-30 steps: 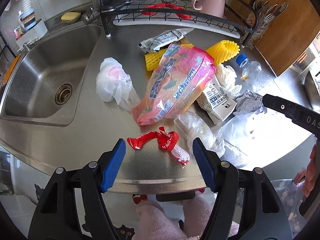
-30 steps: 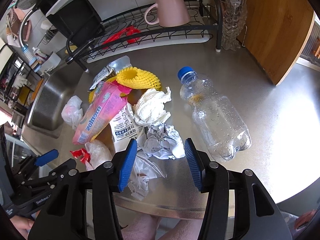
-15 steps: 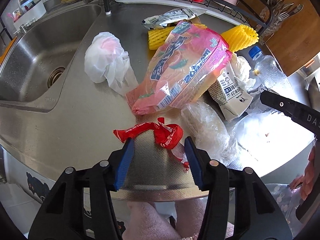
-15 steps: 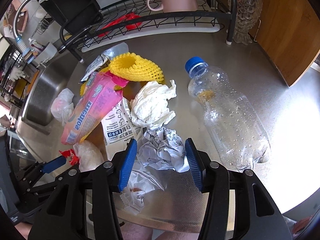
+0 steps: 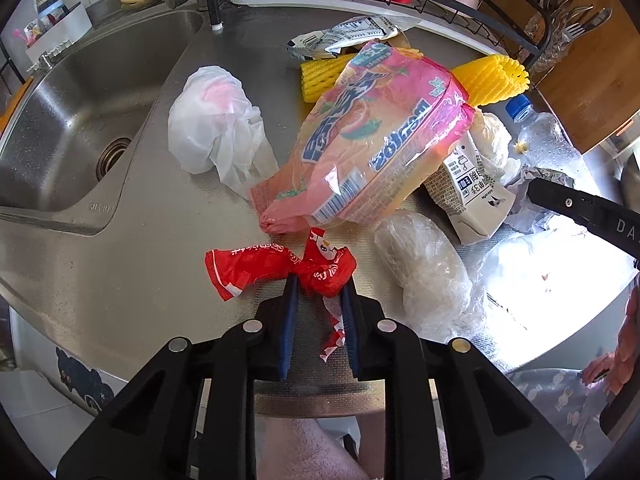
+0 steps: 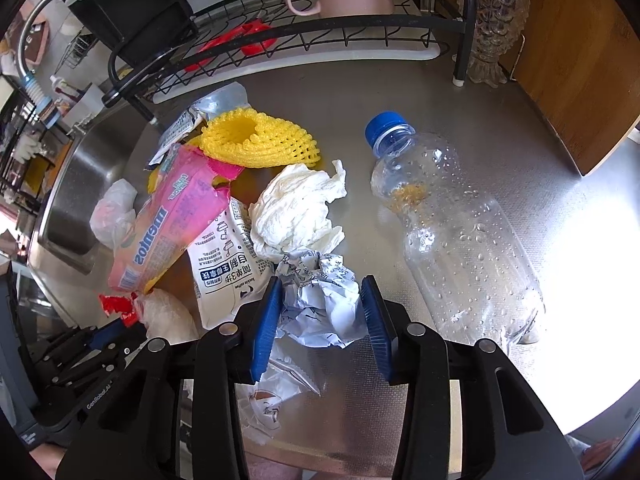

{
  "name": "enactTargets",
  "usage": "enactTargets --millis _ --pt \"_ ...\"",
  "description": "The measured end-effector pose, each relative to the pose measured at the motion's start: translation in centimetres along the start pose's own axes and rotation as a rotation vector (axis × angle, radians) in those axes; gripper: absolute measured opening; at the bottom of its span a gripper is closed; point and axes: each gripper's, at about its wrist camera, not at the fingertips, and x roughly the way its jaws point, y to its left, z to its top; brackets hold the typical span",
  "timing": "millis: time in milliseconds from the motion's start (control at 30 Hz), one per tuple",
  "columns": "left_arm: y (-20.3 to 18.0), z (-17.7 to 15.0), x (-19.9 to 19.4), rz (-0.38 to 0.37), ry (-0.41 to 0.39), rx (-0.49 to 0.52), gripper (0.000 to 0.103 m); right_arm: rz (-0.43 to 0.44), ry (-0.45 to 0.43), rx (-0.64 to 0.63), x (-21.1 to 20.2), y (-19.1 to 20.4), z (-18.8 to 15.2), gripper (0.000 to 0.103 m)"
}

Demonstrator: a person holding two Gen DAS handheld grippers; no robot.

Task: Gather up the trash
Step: 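Grasp the red wrapper with the left gripper while the right gripper grasps crumpled foil, then carry both items over the floor bin and open both grippers to drop them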

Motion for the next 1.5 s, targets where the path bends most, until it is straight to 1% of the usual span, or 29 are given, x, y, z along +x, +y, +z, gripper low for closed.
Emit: enactTargets --millis 200,400,500,633,733,833,933,1033,1067,1133,1233,1367,1433,1500 --pt "0.2 0.2 -1.9 0.020 -0.032 -0.001 0.018 0.000 -0.059 -0.013 -2.2 0.3 0.5 0.041" --pt "-0.3 -0.5 -4.8 0.024 -0.090 0.009 0.018 0.034 -0.114 -0.027 -5.0 1.0 -0.1 0.042" --pt "-0.6 -1.1 -6.3 0.015 -0.112 0.024 0.018 0.050 -0.129 -0.037 -6.3 1.8 -0.9 0.042" --pt "-0.6 -2.4 -8.0 0.015 -0.124 0.063 0.018 0.049 -0.143 -0.021 -7.8 2.9 -2.6 0.042" --pt "-0.4 -3.5 -8.5 0.007 -0.115 0.110 0.018 0.053 -0.159 0.013 -9.0 3.6 -4.4 0.042" --pt "0.1 -4.8 -8.5 0.004 -0.100 0.136 0.018 0.084 -0.158 0.042 -9.5 4.3 -6.7 0.042" --pt "0.2 -6.3 -8.2 -0.005 -0.086 0.122 0.018 0.123 -0.143 0.047 -9.7 4.9 -9.2 0.042" --pt "0.1 -8.2 -7.8 0.006 -0.091 0.098 0.018 0.141 -0.124 0.012 -9.4 5.2 -11.3 0.042" --pt "0.0 -9.0 -7.6 0.014 -0.084 0.082 0.018 0.152 -0.113 0.001 -9.1 5.1 -11.9 0.042" --pt "-0.1 -10.3 -6.7 -0.012 -0.053 0.062 0.017 0.159 -0.078 -0.017 -8.4 4.8 -13.3 0.042" --pt "-0.8 -12.3 -4.7 -0.016 -0.026 0.064 0.018 0.153 -0.057 -0.044 -7.6 4.3 -15.7 0.042" --pt "-0.8 -14.7 -1.5 -0.047 0.011 0.027 0.018 0.152 -0.002 -0.021 -4.5 2.8 -18.1 0.042" --pt "-1.0 -15.8 0.3 -0.065 0.023 0.036 0.018 0.146 0.030 -0.012 -2.5 2.2 -19.1 0.042" --pt "-1.3 -16.9 2.4 -0.062 0.039 0.053 0.017 0.167 0.058 0.022 -0.6 1.5 -20.1 0.042"
